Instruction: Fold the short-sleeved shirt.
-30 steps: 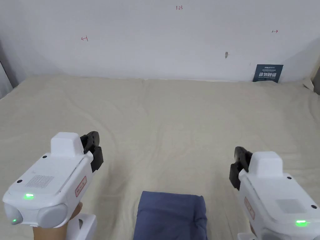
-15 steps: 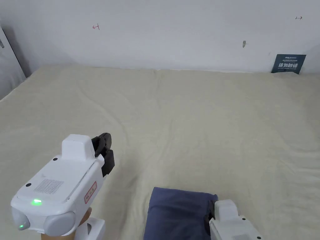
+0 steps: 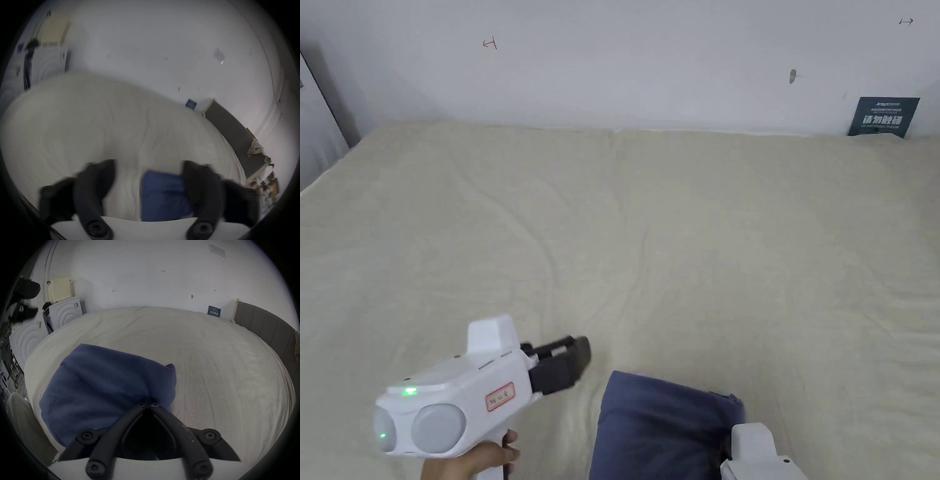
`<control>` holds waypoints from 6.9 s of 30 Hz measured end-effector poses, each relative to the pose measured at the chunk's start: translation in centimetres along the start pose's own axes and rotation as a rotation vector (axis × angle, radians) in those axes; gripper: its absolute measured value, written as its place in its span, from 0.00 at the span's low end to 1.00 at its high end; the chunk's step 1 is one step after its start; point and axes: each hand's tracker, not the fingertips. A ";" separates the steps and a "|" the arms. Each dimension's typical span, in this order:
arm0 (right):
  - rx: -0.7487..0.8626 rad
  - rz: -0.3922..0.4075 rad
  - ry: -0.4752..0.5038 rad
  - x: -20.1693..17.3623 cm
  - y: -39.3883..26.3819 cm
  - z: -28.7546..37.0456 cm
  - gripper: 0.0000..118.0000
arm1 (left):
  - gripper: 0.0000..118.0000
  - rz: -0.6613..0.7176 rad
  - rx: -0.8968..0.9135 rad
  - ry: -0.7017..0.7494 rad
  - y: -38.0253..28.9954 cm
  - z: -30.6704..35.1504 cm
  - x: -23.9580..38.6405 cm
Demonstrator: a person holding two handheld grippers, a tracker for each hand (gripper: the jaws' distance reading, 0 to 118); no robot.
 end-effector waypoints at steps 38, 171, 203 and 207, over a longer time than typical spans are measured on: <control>0.238 0.033 0.064 -3.3 9.3 7.5 0.02 | 0.16 -0.092 -0.262 0.073 5.2 -2.7 -11.8; 0.700 0.000 -0.259 5.8 19.4 24.4 0.02 | 0.00 -0.411 0.653 0.226 5.3 9.4 9.8; 0.690 -0.008 -0.256 5.8 19.3 24.1 0.40 | 0.58 -0.402 0.632 0.211 5.4 9.3 9.7; 0.686 -0.017 -0.253 5.9 19.4 23.9 0.95 | 0.97 -0.397 0.638 0.221 5.4 9.1 9.9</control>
